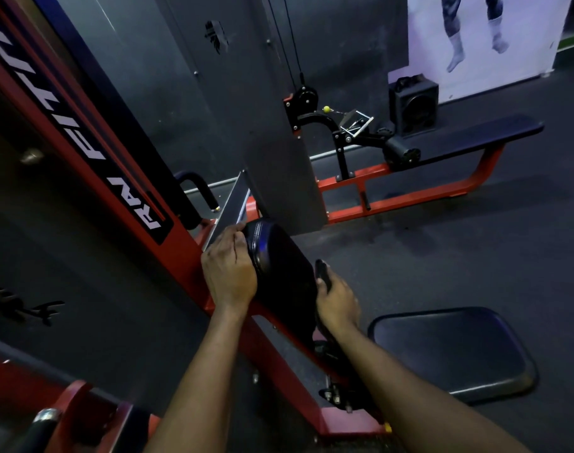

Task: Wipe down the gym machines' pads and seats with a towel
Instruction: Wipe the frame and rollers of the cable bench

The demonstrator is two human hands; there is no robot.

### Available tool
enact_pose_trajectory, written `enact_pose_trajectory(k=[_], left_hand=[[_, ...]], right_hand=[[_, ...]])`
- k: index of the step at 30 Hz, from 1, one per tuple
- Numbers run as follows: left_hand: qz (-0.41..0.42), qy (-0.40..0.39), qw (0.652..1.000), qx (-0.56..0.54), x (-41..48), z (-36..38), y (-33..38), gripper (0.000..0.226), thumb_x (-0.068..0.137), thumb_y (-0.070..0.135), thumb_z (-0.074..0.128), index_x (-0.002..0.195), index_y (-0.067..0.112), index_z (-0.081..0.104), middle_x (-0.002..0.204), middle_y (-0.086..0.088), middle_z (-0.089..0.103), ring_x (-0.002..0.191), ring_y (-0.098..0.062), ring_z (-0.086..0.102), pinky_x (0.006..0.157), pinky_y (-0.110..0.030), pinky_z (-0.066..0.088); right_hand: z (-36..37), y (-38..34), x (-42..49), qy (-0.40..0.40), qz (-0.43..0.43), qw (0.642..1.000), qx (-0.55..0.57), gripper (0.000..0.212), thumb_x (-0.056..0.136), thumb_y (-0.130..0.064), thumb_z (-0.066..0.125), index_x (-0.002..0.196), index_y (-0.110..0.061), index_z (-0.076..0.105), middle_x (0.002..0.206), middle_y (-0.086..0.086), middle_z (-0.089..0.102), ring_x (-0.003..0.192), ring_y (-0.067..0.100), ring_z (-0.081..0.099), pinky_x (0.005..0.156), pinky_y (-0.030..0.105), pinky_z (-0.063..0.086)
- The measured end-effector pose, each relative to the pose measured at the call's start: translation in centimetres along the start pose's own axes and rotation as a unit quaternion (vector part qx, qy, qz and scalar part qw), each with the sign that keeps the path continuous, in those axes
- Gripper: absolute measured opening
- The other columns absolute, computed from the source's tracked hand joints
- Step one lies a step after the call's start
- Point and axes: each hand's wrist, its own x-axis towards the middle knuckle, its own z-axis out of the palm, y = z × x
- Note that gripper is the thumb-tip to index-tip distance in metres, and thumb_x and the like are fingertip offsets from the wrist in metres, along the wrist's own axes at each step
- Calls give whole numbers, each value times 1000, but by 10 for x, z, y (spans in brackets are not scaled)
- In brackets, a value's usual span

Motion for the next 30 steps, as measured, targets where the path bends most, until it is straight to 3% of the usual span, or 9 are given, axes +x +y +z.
enact_pose_trajectory(k=[3,7,11,15,18,20,24,27,30], left_hand=[[12,45,999,15,-6,-2,10,42,101,31,33,117,17,69,104,0,73,99,-22,66,91,-52,49],[78,30,991,107,-16,13,31,43,103,28,34,129,12,64,133,-4,65,132,-20,54,109,-45,40],[47,60,985,155,-22,30,34,44,102,27,37,130,7,66,131,-10,67,125,-26,59,102,-44,49],[65,77,975,197,-24,34,33,42,102,26,39,126,8,68,128,-7,69,122,-22,62,100,-40,50],[69,84,970,217,-24,37,34,42,101,24,38,123,9,70,126,-5,70,122,-19,62,102,-38,50],[69,84,969,222,-23,37,33,42,101,24,38,123,9,70,127,-4,70,123,-18,62,102,-38,50],[68,95,967,224,-24,36,33,40,100,22,40,123,9,70,128,-4,69,124,-18,62,102,-37,50],[64,102,969,217,-25,38,34,39,100,21,40,123,10,71,129,-3,69,124,-16,61,103,-36,50],[63,113,969,212,-26,40,34,36,101,18,43,122,10,71,129,-2,69,123,-14,61,103,-33,49]], right_hand=[[-6,-47,-8,31,-116,991,53,52,101,-45,45,153,-42,38,156,-13,45,134,23,52,105,43,46],[-4,-73,-8,27,-193,979,55,63,96,-58,26,157,-44,24,163,-16,32,142,19,42,105,47,45],[7,-32,4,16,-174,982,72,61,98,-58,26,158,-44,23,164,-15,30,145,18,37,107,44,43],[24,22,27,-8,-95,994,56,64,97,-60,25,157,-38,30,163,-7,35,145,27,38,108,47,40],[34,68,38,-30,-51,997,52,54,104,-47,34,156,-31,39,159,5,43,144,31,41,111,48,38],[37,90,41,-41,-24,998,38,59,100,-45,31,154,-22,43,154,11,48,141,34,44,112,49,38],[22,72,38,-58,44,997,0,50,105,-44,37,154,-33,40,154,2,46,132,36,51,104,46,42],[4,25,15,-16,-24,999,31,50,104,-43,44,154,-40,39,159,-9,41,136,29,48,102,44,45],[5,6,-12,9,-114,993,29,52,105,-46,43,156,-37,36,163,-8,34,139,23,41,97,42,47]])
